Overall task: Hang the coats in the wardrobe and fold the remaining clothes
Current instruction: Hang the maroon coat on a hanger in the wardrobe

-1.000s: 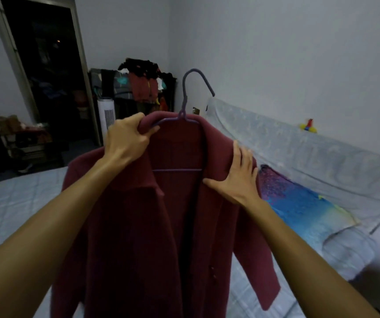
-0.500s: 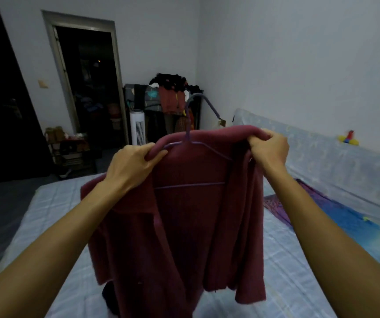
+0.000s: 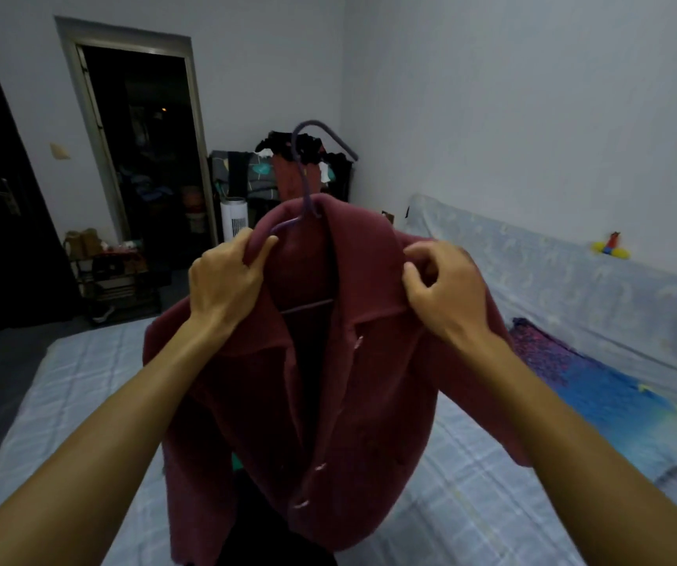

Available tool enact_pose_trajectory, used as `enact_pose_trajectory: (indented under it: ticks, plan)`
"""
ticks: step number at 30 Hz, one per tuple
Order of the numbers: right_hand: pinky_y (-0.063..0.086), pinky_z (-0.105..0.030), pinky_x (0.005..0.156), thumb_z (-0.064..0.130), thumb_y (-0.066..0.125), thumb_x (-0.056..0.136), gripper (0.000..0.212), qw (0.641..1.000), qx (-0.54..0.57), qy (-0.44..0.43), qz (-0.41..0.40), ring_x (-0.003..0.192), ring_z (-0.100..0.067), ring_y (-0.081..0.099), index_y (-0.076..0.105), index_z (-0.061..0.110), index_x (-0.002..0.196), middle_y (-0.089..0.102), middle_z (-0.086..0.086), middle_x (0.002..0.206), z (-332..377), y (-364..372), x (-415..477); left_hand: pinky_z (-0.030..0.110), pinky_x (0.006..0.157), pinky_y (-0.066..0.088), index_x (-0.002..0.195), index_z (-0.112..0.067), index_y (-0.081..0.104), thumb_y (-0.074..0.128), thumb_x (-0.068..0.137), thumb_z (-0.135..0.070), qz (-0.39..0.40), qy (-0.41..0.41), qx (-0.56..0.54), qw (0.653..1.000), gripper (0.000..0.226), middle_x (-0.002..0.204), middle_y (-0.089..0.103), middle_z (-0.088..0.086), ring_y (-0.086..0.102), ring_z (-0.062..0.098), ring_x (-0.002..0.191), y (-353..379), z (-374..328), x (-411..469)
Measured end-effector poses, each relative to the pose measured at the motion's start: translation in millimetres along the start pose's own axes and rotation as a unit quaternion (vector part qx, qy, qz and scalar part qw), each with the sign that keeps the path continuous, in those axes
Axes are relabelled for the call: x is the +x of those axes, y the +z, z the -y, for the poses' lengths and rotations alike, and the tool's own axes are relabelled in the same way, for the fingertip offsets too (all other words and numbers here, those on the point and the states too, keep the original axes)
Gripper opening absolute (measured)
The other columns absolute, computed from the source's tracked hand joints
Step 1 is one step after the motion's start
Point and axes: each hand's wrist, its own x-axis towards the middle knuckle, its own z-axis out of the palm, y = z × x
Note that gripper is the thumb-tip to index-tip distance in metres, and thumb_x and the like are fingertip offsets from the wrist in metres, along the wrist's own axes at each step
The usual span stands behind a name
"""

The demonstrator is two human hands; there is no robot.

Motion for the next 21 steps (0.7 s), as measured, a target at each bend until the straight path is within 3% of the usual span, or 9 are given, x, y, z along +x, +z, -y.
enact_pose_trajectory:
  ticks: [2,4,6,7,10,13,16,19,21]
  plan:
    - [0.04,-0.029,0.09,0.031,0.066,0.082,0.033,0.998,-0.044,-0.046,-0.024,0.101,-0.017,0.051,0.059,0.018,0.111,0.056,-0.002,0.11,-5,-11,20,0.03,0.053,0.034,0.085,-0.011,0.06,0.047,0.093,-0.047,-0.012,0.027,-0.007,1.0,0.039,0.066,0.062,0.01,0.059,0.031,0.058,3,-3,6]
    - [0.04,-0.033,0.093,0.042,0.064,0.085,0.044,0.992,-0.08,-0.063,0.079,0.108,-0.02,0.052,0.055,0.017,0.12,0.056,-0.005,0.12,-7,-15,41,0.029,0.053,0.035,0.087,-0.012,0.061,0.048,0.093,-0.046,-0.015,0.056,0.0,0.998,0.037,0.068,0.063,0.008,0.06,0.027,0.058,7,-8,13]
    - [0.044,-0.031,0.082,0.047,0.057,0.089,0.041,0.969,-0.092,-0.047,0.223,0.103,-0.023,0.059,0.059,0.02,0.12,0.064,-0.005,0.116,-10,-15,51,0.028,0.051,0.036,0.093,-0.013,0.063,0.048,0.093,-0.045,-0.017,0.074,0.002,0.997,0.036,0.07,0.063,0.007,0.06,0.027,0.057,12,-11,17]
    - [0.044,-0.031,0.076,0.047,0.056,0.09,0.037,0.966,-0.078,-0.037,0.244,0.098,-0.024,0.062,0.062,0.021,0.116,0.068,-0.005,0.11,-13,-13,49,0.029,0.049,0.039,0.096,-0.013,0.063,0.046,0.093,-0.046,-0.014,0.08,0.002,0.997,0.037,0.071,0.063,0.007,0.06,0.027,0.057,14,-11,18]
    - [0.04,-0.033,0.064,0.047,0.058,0.089,0.03,0.986,-0.07,-0.024,0.149,0.085,-0.029,0.063,0.067,0.023,0.104,0.07,-0.006,0.091,-16,-7,37,0.036,0.05,0.048,0.099,-0.016,0.061,0.037,0.093,-0.053,0.012,0.086,0.013,0.996,0.045,0.077,0.064,0.005,0.061,0.027,0.062,20,-11,23]
    - [0.034,-0.032,0.06,0.049,0.057,0.088,0.03,0.99,-0.117,-0.018,0.076,0.08,-0.034,0.062,0.068,0.024,0.101,0.069,-0.009,0.082,-14,1,26,0.033,0.058,0.041,0.107,-0.02,0.059,0.04,0.094,-0.05,0.072,0.094,-0.002,0.993,0.038,0.085,0.065,0.005,0.062,0.028,0.074,23,-10,33]
    - [0.034,-0.032,0.061,0.052,0.054,0.089,0.033,0.986,-0.148,-0.011,0.071,0.082,-0.034,0.062,0.068,0.026,0.103,0.07,-0.008,0.084,-11,5,22,0.032,0.061,0.035,0.114,-0.02,0.06,0.04,0.096,-0.045,0.087,0.045,-0.013,0.995,0.037,0.087,0.066,0.011,0.062,0.033,0.078,25,-4,31]
    - [0.037,-0.033,0.065,0.051,0.051,0.09,0.032,0.978,-0.171,-0.014,0.114,0.09,-0.032,0.062,0.067,0.026,0.104,0.071,-0.007,0.094,-8,12,18,0.035,0.063,0.037,0.113,-0.018,0.061,0.037,0.097,-0.046,0.067,-0.049,0.005,0.997,0.041,0.087,0.066,0.018,0.061,0.04,0.082,32,-7,28]
    - [0.041,-0.035,0.07,0.05,0.05,0.091,0.032,0.971,-0.19,-0.022,0.143,0.095,-0.031,0.061,0.067,0.027,0.106,0.07,-0.006,0.1,-6,15,14,0.039,0.065,0.039,0.114,-0.018,0.061,0.037,0.097,-0.046,0.063,-0.057,0.023,0.996,0.041,0.091,0.066,0.02,0.06,0.042,0.086,34,-11,33]
